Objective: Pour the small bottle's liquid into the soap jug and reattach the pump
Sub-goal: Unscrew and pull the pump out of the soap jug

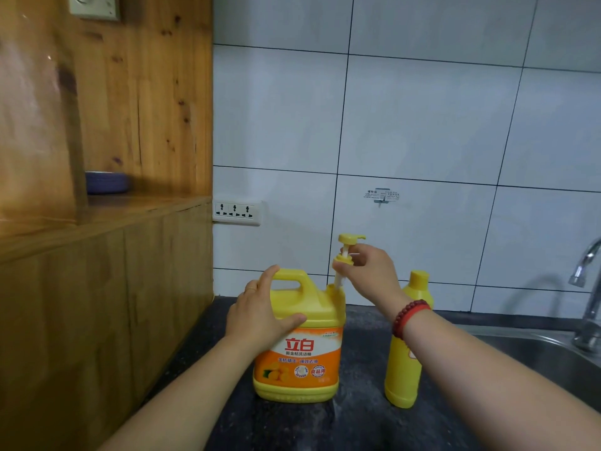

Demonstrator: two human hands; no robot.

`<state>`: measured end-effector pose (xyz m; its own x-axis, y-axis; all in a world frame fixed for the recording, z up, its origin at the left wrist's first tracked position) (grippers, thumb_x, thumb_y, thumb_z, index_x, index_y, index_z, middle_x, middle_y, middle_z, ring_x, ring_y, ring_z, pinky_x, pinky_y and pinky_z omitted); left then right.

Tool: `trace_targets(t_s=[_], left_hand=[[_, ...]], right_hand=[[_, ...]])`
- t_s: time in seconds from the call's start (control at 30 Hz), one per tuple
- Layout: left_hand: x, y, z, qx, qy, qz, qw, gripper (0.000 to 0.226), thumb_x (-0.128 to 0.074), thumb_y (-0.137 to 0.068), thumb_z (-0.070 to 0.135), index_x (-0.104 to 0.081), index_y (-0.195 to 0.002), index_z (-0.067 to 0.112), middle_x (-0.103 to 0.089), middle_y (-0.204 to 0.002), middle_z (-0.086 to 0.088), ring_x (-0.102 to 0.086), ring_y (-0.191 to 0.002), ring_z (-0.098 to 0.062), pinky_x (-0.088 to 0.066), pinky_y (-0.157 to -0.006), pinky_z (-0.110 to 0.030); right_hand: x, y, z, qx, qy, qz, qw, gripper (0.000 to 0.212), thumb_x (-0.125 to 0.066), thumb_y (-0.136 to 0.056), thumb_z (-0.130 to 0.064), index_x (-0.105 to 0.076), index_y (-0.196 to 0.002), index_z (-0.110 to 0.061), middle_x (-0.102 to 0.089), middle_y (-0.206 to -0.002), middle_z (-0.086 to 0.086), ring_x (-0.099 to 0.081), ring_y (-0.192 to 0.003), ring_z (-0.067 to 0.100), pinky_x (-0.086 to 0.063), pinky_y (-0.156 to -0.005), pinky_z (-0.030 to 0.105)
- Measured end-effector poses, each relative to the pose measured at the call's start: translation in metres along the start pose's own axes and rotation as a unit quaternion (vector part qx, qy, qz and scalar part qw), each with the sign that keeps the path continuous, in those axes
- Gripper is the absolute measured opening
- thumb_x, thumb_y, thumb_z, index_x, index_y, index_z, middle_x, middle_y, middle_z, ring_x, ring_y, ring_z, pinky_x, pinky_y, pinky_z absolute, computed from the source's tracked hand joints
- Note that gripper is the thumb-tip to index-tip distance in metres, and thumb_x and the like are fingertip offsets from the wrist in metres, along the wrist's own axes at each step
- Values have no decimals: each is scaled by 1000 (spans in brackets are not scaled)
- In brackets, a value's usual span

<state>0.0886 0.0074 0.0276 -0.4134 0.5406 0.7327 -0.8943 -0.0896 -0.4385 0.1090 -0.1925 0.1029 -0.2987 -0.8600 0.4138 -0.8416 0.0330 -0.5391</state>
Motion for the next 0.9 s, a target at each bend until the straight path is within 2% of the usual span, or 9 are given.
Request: trace_targets(t_s=[0.1,0.4,0.53,0.67,0.8,0.9], left_hand=[[0,0,0,-1,1,0,1000,100,-67,-61,64,-8,-138,40,-41,-137,-5,-48,-119,-25,-45,-89,-40],[0,0,-1,-1,1,1,1000,100,-67,-60,65,-8,-137,41,-42,-136,-5,-48,-118,-26,-45,-89,-40],[1,0,-1,1,2,1,1000,100,-67,-61,64,-8,-137,40,-41,-138,-5,-48,-119,-26,-44,-90,-40],[1,0,0,0,2,0,1000,99,-68,-61,64,-8,-137,40,-41,-137,-5,-48,-118,-26,-45,-89,-41],[1,1,0,-2,4,0,1000,99,-68,-61,64,-9,-137,39,-42,-136,-6,-49,-117,-26,-46,-89,-41],[2,1,0,0,2,2,1000,99,-68,-61,64,-10,-137,40,-42,-135,-6,-49,-117,-26,-46,-88,-40]], right_hand=[[3,-2,-6,8,4,1,1000,8,-68,-75,-18,-62,-76,-24,-65,-73,-5,-64,-78,20,-52,-77,37],[14,-8,-26,27,10,13,1000,9,-68,-75,-19,-63,-77,-26,-66,-74,-4,-61,-73,15,-47,-69,26],[18,-7,-36,39,-3,18,999,9,-68,-75,-18,-63,-77,-25,-72,-84,5,-64,-80,20,-50,-75,32],[24,-8,-44,48,-21,32,998,13,-68,-75,-18,-61,-74,-29,-72,-84,5,-66,-83,22,-50,-80,34],[31,-10,-51,45,-47,43,997,19,-69,-75,-18,-59,-68,-32,-69,-76,-3,-65,-80,19,-48,-70,25],[36,-12,-55,37,-70,42,996,18,-70,-75,-19,-60,-69,-32,-69,-76,-2,-65,-77,15,-45,-65,19]])
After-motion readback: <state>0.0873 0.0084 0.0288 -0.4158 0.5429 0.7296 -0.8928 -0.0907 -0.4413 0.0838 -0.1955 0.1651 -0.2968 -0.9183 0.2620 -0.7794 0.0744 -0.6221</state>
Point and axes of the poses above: each hand's wrist, its own y-axis away from the middle knuckle, its own x-axis out of the back of the hand, z = x × y, the point moved 9 cm from there along -y, towards the middle knuckle
